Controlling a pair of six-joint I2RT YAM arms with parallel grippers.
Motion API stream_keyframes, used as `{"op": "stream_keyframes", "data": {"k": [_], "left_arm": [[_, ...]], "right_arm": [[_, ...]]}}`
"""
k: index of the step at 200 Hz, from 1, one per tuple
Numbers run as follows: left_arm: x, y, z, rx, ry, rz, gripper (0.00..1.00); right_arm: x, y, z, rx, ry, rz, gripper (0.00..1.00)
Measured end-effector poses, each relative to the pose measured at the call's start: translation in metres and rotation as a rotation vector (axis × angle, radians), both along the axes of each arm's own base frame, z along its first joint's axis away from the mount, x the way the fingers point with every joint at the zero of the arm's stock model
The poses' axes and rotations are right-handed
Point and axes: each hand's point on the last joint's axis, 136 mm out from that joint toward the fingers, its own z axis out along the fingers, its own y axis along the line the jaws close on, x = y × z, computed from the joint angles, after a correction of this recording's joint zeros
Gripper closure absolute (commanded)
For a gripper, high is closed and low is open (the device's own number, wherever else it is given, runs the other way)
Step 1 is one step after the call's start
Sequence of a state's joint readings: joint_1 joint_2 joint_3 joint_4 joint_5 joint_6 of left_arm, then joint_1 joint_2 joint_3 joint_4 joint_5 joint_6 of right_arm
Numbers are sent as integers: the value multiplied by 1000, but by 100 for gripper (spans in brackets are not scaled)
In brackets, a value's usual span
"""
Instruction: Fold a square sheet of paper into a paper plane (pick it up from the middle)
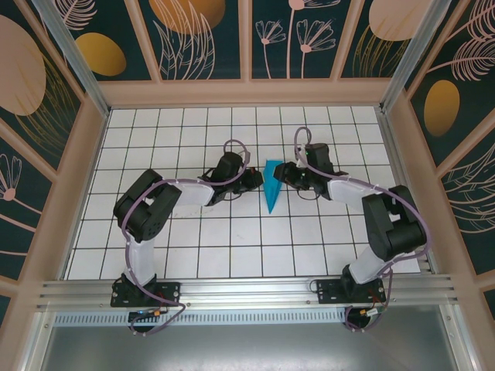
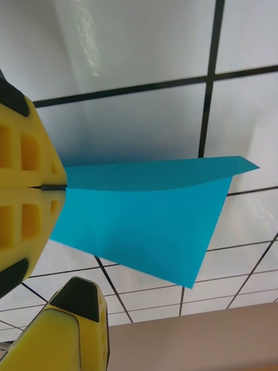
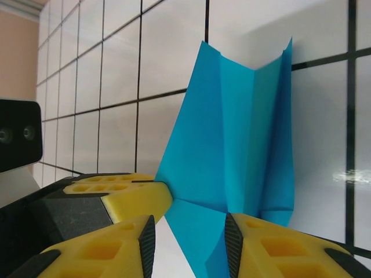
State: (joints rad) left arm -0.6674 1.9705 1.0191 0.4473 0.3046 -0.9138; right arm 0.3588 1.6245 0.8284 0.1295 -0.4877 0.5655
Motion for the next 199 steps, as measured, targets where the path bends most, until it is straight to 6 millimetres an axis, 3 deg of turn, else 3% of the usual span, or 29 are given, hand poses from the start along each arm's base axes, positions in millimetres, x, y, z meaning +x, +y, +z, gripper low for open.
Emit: {"op": "stream_keyframes", "data": {"k": [48, 146, 199], "left_arm": [[1, 2, -10, 11, 17, 19, 100], [2, 10, -21, 58, 37, 52, 100], [0, 13, -29, 78, 60, 54, 100]], "right_arm": [[1, 15, -15, -54, 40, 45, 62], [3, 0, -29, -176, 56, -2, 54], [-3, 7, -28, -193, 38, 35, 56]]}}
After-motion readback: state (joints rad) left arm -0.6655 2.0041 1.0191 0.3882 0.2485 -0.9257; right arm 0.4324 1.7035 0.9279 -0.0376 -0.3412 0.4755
